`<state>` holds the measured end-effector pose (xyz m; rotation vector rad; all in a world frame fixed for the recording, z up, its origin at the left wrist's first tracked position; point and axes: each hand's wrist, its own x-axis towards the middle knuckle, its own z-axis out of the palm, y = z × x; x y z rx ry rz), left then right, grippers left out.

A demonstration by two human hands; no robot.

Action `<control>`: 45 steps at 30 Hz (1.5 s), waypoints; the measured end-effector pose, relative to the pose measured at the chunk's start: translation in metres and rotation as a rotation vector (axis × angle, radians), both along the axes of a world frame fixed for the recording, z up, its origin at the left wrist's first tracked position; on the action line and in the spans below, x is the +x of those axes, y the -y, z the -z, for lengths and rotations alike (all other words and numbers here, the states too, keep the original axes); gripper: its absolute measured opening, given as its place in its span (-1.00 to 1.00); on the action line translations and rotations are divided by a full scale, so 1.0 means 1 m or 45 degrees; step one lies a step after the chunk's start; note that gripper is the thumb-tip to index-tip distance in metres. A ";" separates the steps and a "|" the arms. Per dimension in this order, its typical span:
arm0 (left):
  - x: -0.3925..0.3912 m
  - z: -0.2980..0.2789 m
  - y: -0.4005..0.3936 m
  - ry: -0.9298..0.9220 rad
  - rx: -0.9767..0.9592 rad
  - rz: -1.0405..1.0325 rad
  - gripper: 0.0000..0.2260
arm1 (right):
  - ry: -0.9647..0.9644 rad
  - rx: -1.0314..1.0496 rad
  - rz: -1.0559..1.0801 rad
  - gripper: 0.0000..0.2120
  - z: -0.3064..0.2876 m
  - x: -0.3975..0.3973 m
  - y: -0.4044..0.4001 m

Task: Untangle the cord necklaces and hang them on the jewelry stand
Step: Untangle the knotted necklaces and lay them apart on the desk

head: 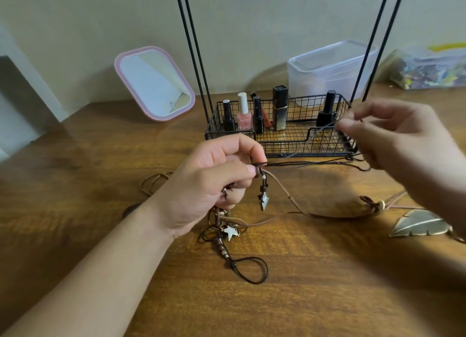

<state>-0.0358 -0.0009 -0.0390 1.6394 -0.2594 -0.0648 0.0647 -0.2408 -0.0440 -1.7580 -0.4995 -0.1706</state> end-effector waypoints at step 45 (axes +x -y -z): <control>0.002 0.006 -0.006 -0.151 -0.341 0.147 -0.76 | 0.183 -0.203 -0.328 -0.80 0.011 -0.055 -0.037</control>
